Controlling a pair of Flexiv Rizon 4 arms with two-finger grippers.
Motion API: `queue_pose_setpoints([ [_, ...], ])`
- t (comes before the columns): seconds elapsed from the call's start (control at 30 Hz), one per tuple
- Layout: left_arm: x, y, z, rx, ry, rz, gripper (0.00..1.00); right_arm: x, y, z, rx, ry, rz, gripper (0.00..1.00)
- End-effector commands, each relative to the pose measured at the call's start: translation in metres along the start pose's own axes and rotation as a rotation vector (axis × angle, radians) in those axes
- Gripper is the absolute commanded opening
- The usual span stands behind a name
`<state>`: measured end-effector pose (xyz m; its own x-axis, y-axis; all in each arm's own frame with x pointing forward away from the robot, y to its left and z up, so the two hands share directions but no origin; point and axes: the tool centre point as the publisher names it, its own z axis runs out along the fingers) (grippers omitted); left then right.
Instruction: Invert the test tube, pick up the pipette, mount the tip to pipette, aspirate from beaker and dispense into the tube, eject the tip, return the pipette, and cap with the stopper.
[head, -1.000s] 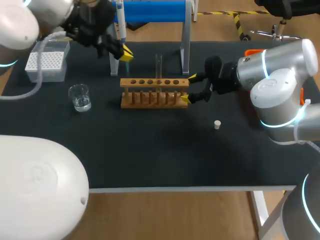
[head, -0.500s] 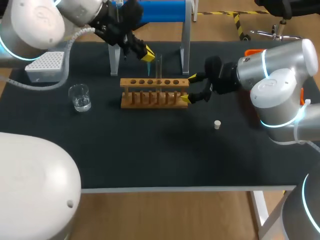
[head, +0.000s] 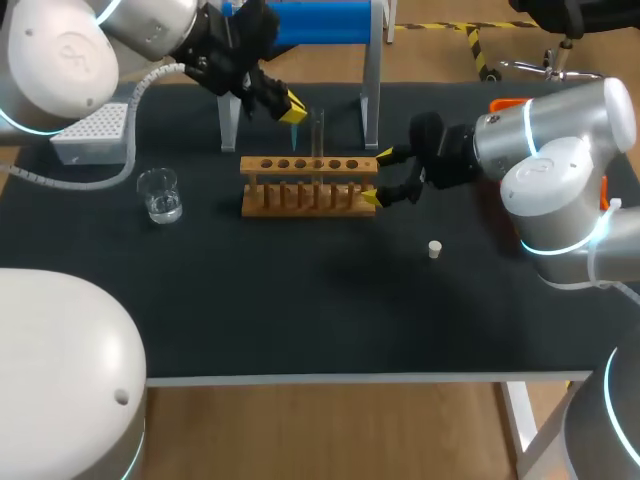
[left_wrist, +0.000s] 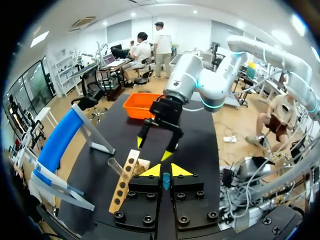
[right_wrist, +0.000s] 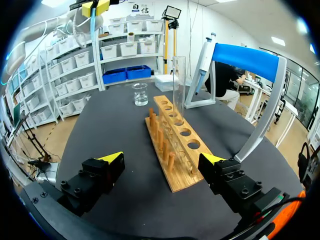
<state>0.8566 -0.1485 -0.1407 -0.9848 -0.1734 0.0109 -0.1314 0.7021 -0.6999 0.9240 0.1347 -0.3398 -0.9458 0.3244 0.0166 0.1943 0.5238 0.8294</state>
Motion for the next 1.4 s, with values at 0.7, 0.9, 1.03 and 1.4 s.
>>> queue_pose_setpoints([
  [0.7,0.001,0.000,-0.001,-0.002,0.000,-0.001,0.00,0.036,0.033,-0.051,-0.136,-0.007,-0.042,1.00],
  [0.9,0.001,0.000,-0.001,-0.002,0.000,-0.001,0.00,0.061,0.053,-0.064,-0.233,0.086,-0.070,1.00],
  [1.03,0.001,0.000,-0.001,-0.002,0.000,-0.001,0.00,0.072,0.067,-0.068,-0.302,0.139,-0.110,1.00],
  [1.4,0.001,0.000,-0.001,-0.002,0.000,-0.001,0.00,0.089,0.109,-0.054,-0.429,0.234,-0.208,1.00],
])
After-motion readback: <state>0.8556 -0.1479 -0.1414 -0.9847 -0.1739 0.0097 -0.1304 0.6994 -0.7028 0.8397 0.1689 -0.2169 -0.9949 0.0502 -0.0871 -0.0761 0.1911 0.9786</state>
